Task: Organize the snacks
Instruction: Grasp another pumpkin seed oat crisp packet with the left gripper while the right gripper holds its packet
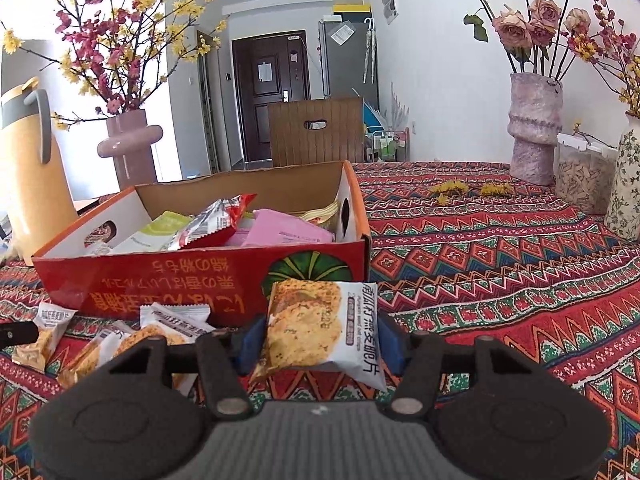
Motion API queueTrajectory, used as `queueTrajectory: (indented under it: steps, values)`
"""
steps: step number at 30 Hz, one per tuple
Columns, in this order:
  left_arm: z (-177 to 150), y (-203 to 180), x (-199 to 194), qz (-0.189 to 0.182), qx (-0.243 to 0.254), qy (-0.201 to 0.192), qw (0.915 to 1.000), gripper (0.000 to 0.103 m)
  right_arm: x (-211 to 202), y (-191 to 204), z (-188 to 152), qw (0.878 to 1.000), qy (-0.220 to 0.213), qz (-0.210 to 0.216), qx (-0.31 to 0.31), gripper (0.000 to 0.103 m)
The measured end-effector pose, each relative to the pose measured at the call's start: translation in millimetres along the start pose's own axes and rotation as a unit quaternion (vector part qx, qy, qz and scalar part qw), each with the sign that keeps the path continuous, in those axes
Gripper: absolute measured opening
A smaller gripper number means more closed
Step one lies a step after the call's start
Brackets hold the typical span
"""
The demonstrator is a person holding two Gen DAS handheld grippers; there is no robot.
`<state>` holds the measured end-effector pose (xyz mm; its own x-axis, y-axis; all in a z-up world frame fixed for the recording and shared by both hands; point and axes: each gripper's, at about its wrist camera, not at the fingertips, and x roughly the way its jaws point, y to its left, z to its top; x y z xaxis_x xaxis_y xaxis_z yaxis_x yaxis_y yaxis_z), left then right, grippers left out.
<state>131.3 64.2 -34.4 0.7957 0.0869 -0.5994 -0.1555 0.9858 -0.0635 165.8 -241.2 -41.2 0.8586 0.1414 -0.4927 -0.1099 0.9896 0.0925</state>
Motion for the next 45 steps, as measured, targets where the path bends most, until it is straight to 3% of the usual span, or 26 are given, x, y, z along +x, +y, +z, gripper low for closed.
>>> queueTrajectory:
  steps: [16, 34, 35, 37, 39, 40, 45]
  values:
    - [20, -25, 36, 0.020, 0.013, 0.089, 0.9957, 0.103, -5, -4, -1, 1.000, -0.011, 0.012, 0.009, 0.059]
    - [23, -27, 42, 0.035, 0.010, 0.108, 0.9934, 0.103, -5, -5, -1, 1.000, -0.014, 0.016, 0.012, 0.059]
    - [22, -28, 42, 0.037, 0.009, 0.105, 0.9937, 0.100, -5, -5, -1, 1.000, -0.014, 0.016, 0.012, 0.059]
    - [22, -30, 37, 0.035, 0.013, 0.093, 0.9950, 0.085, -5, -4, 0, 1.000, -0.013, 0.016, 0.011, 0.059]
    - [22, -32, 32, 0.026, 0.019, 0.083, 0.9960, 0.051, -5, -4, 0, 1.000, -0.013, 0.016, 0.011, 0.059]
    - [22, -32, 29, 0.019, 0.022, 0.079, 0.9964, 0.045, -5, -4, 0, 1.000, -0.013, 0.016, 0.011, 0.059]
    - [17, -34, 21, 0.019, 0.028, 0.070, 0.9970, 0.044, -5, -4, 1, 1.000, -0.015, 0.016, 0.010, 0.059]
